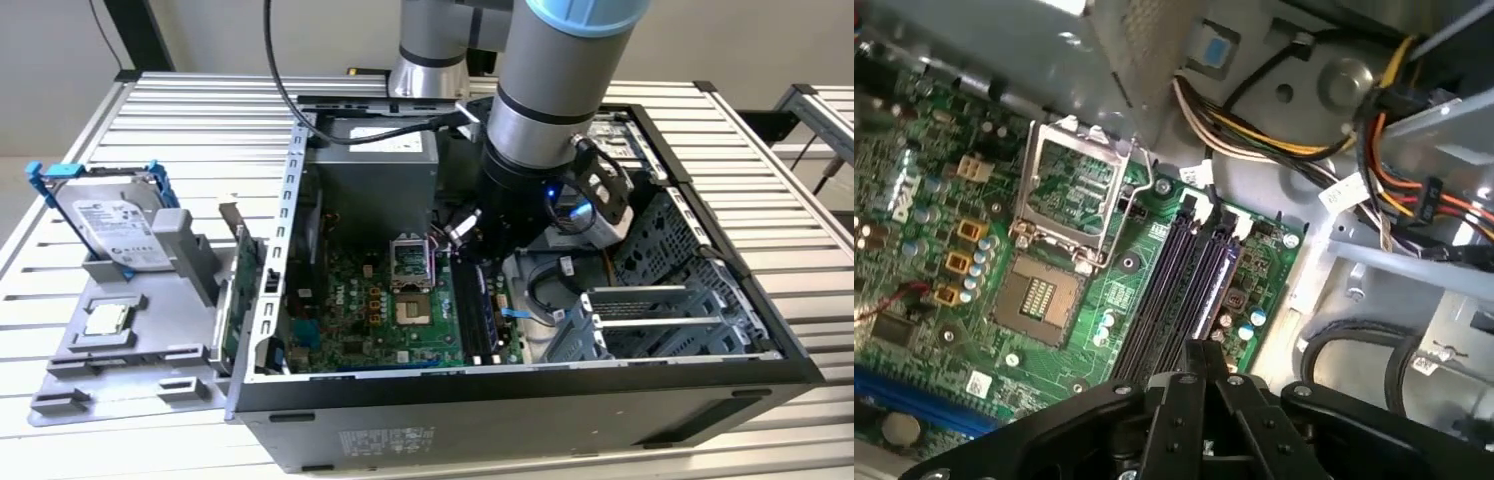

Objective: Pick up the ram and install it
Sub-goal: 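Press down the ram until it locks into place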

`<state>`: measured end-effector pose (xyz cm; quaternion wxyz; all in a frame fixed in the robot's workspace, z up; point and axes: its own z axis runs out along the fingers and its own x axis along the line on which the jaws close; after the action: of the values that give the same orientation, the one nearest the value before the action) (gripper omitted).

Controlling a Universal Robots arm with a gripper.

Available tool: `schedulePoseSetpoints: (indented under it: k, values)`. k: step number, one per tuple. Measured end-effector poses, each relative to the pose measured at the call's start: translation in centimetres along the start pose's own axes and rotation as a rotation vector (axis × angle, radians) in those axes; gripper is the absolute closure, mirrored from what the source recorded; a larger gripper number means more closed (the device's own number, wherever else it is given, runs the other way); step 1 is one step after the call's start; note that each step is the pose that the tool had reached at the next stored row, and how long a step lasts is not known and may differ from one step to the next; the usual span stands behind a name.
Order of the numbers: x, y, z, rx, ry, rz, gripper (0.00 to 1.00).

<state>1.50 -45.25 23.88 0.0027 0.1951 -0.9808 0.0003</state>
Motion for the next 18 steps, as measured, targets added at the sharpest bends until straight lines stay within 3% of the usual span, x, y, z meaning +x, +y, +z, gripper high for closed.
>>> schedulePoseSetpoints:
  k: [18]
  values:
    - [0.0,0.0,0.0,0.0017,0.0001,-0.3,1.0]
